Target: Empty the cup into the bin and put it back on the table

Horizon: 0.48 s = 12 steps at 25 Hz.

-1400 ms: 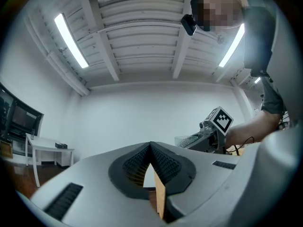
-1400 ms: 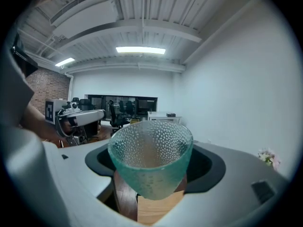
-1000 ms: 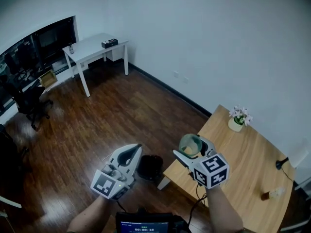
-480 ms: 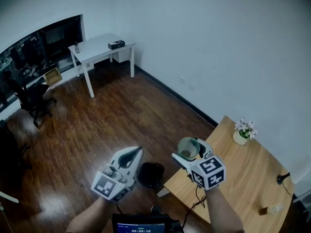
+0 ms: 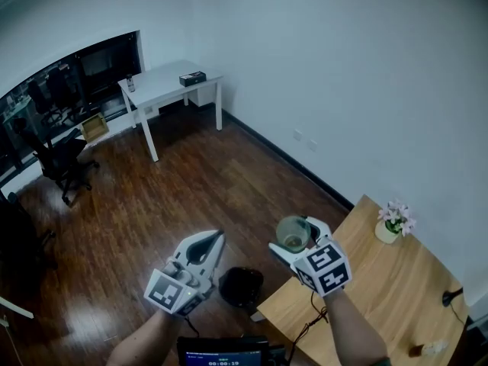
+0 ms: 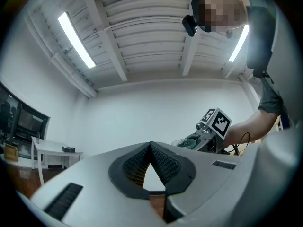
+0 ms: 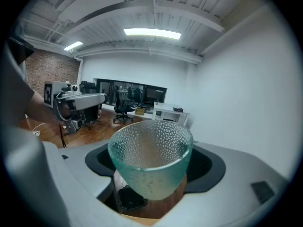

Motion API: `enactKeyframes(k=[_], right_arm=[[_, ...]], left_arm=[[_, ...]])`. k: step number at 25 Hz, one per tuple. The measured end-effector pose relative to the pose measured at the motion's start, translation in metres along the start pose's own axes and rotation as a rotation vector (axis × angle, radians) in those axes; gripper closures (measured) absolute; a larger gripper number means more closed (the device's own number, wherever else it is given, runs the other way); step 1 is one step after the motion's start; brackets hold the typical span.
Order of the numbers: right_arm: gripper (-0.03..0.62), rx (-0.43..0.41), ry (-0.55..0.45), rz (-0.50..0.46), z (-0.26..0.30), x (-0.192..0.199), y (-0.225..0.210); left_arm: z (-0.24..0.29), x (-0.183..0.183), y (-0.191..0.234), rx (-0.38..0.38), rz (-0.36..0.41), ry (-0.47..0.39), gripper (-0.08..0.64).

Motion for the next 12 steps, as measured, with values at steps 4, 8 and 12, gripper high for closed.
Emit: enactKeyframes(k=[4,8,12], right_arm=[[0.19,0.024,0.049,-0.051,0.011,0.0,-0.006],[0.192,0.071,0.105,-0.093,0.023,0.0,-0.011],[0.192,0.106,0.154,-0.131,0.033,0.001,-0.014]], left_arm=[[0.008,0.005,0.008,-0.003,-0.024,0.013,0.568],[0.017,0.006,0.021,0.019,-0.027,0.008,0.568],[0.024,0.004,0.031,0.047,-0.004,-0.014,0.568]])
Point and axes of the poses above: the fingertips, and each gripper's own axes: z forward along the fingers, y to its left, x out of its underside, the point moved 7 cm from there along -z, backward along the fingers, and after that the axes turned 9 degrees about y, right-handed, at the moved point
